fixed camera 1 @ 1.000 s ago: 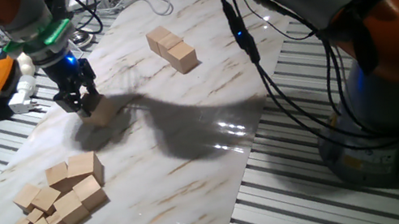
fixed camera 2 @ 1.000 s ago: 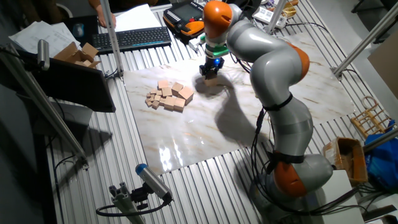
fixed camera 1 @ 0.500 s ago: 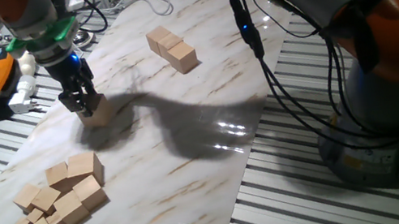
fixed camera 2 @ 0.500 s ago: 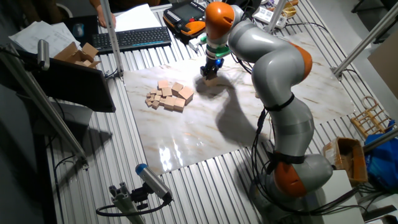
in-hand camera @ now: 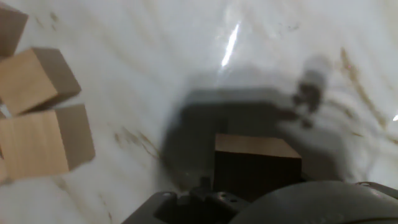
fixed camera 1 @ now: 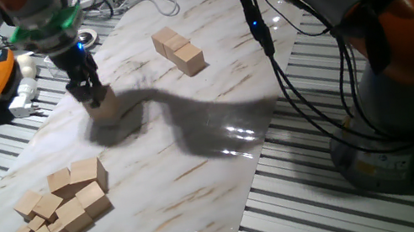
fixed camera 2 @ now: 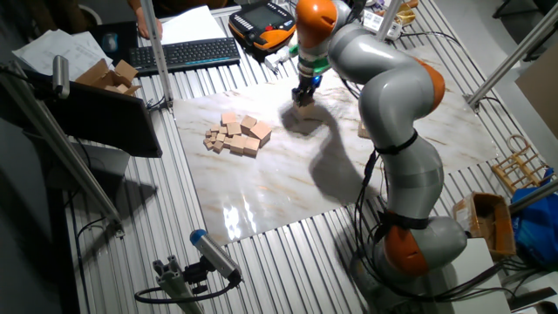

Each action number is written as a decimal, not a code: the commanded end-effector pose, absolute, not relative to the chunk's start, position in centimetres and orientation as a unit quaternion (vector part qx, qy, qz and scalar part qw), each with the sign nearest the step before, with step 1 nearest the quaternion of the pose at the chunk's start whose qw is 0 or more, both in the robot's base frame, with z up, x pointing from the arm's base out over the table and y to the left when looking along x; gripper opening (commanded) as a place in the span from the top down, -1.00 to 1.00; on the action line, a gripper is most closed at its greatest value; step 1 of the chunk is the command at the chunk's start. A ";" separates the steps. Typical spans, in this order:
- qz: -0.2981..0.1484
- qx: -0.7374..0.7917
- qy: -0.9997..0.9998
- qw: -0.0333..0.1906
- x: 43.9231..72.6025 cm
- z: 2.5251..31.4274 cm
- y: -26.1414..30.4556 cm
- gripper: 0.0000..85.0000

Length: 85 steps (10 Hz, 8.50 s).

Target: Stack the blocks into a cross shape

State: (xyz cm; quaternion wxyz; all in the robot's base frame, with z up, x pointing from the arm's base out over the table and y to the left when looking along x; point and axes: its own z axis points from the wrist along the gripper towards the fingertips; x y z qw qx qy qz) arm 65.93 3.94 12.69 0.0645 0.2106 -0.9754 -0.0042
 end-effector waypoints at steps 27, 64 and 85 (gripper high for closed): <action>-0.092 -0.234 -0.962 0.104 64.2 14.9 -5.6 1.00; -0.030 -0.791 -0.609 -0.046 61.9 15.9 -2.1 1.00; 0.015 -0.816 -0.576 -0.048 60.6 18.8 -11.6 1.00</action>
